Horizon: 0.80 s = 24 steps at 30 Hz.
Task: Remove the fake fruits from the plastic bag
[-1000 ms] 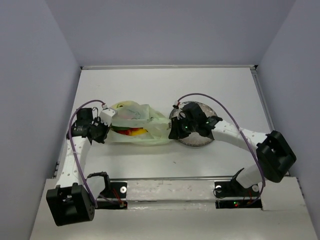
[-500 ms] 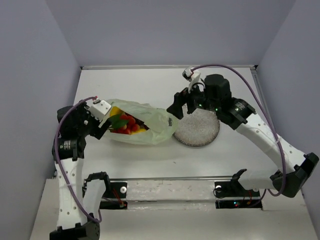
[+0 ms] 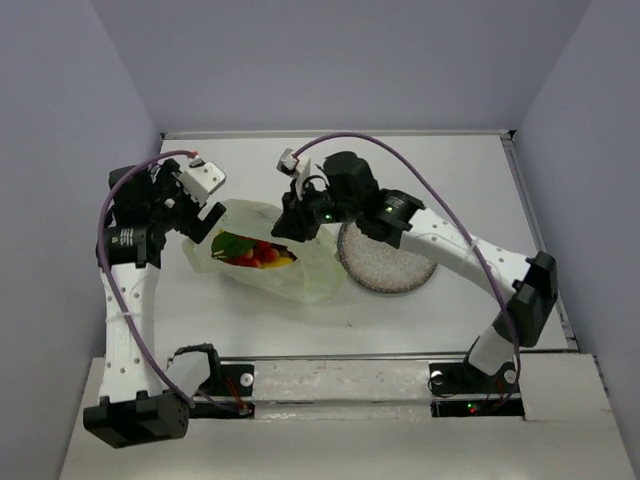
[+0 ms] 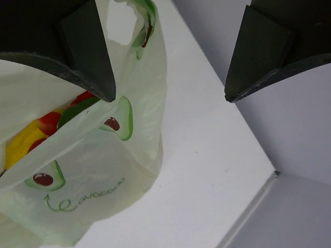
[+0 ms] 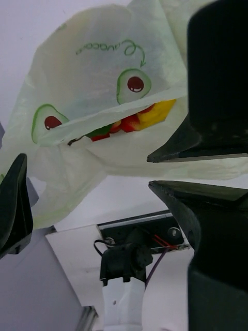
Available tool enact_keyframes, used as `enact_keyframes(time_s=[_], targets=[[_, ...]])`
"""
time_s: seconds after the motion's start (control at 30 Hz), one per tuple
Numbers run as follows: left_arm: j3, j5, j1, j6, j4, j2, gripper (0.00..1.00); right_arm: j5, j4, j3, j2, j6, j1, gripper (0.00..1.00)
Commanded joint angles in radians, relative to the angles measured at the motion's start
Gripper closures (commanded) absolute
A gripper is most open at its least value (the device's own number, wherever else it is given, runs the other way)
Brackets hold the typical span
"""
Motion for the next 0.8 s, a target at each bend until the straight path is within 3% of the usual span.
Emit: enact_keyframes(time_s=[0.0, 0.17, 0.27, 0.37, 0.4, 0.47, 0.5, 0.57, 0.7, 0.77], targets=[[-0.079, -0.050, -0.035, 0.096, -0.005, 0.046, 0.01, -0.095, 0.053, 0.055, 0.119, 0.035, 0.049, 0.75], [-0.136, -0.029, -0.074, 0.113, -0.002, 0.049, 0.01, -0.003, 0.063, 0.065, 0.222, 0.025, 0.111, 0.76], [-0.179, -0.097, -0.101, 0.047, 0.073, 0.046, 0.04, 0.112, 0.064, 0.090, 0.299, 0.080, 0.120, 0.77], [-0.219, -0.179, -0.123, -0.061, 0.121, 0.035, 0.27, 0.282, 0.067, 0.121, 0.357, 0.085, 0.120, 0.81], [-0.228, -0.194, -0.153, -0.078, 0.124, 0.033, 0.48, 0.307, 0.066, 0.134, 0.372, 0.081, 0.120, 0.83], [-0.231, -0.228, -0.164, -0.105, 0.124, 0.027, 0.69, 0.319, 0.066, 0.168, 0.399, 0.093, 0.120, 0.83], [-0.235, -0.234, -0.170, -0.129, 0.127, 0.020, 0.85, 0.348, 0.066, 0.177, 0.428, 0.106, 0.120, 0.83], [-0.235, -0.225, -0.180, -0.149, 0.131, 0.006, 0.98, 0.377, 0.067, 0.211, 0.460, 0.134, 0.120, 0.83], [-0.242, -0.245, -0.190, -0.210, 0.173, -0.019, 1.00, 0.440, 0.064, 0.266, 0.531, 0.162, 0.120, 0.83], [-0.245, -0.283, -0.190, -0.247, 0.194, -0.031, 1.00, 0.563, 0.066, 0.265, 0.529, 0.205, 0.120, 0.83]])
